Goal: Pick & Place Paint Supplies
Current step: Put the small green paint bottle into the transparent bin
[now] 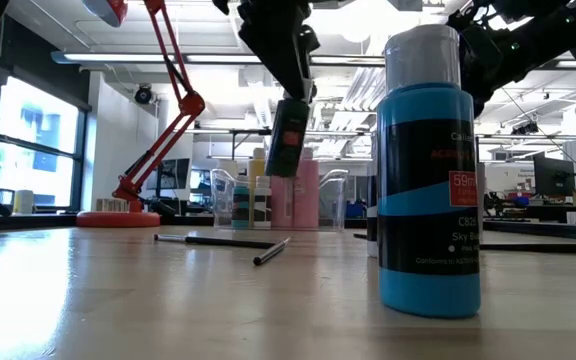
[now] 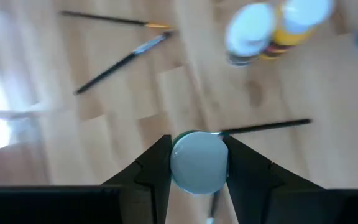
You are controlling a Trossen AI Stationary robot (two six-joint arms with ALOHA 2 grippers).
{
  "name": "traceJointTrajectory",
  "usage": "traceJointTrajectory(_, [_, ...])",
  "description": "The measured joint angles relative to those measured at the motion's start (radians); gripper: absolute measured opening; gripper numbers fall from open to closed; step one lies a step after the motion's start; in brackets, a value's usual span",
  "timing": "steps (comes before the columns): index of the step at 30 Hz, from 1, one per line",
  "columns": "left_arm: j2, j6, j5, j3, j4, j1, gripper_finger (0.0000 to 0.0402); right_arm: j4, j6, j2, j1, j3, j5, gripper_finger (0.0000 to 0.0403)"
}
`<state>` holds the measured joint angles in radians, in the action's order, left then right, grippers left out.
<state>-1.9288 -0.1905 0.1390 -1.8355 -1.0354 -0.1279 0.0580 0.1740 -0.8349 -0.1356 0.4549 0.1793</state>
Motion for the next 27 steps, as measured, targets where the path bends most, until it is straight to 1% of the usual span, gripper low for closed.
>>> traceJointTrajectory(3, [0.04,-0.018,0.002,0.0,-0.025,0.062,0.0121,0.006,0.008,0.0,0.0,0.0,0.0,0.0008])
traceJointTrajectory(7, [0.116,-0.045,0.01,0.0,-0.034,0.172,0.012,0.014,0.009,0.0,0.0,0.0,0.0,0.0008])
traceJointTrajectory(10, [0.175,-0.049,0.013,-0.001,-0.032,0.264,0.012,0.016,0.009,0.0,0.0,0.0,0.0,0.0008])
traceJointTrajectory(13, [0.219,-0.048,0.013,-0.001,0.006,0.356,0.012,0.016,0.009,0.0,0.0,0.0,0.0,0.0008])
traceJointTrajectory(18, [0.224,-0.009,-0.009,0.001,0.057,0.485,0.012,0.015,0.007,0.0,0.0,0.0,0.001,0.0008])
traceJointTrajectory(19, [0.223,-0.005,-0.024,0.013,0.068,0.502,0.012,0.014,0.007,0.0,0.0,0.0,0.001,0.0008])
traceJointTrajectory(22, [0.21,-0.005,-0.043,0.072,0.208,0.522,0.012,0.014,0.006,0.0,0.0,0.0,0.001,0.0008])
traceJointTrajectory(23, [0.208,-0.006,-0.051,0.099,0.227,0.531,0.012,0.014,0.006,0.0,0.0,0.0,0.001,0.0008])
traceJointTrajectory(27, [0.209,-0.013,-0.052,0.19,0.357,0.534,0.012,0.014,0.005,0.0,0.0,0.0,0.001,0.0008])
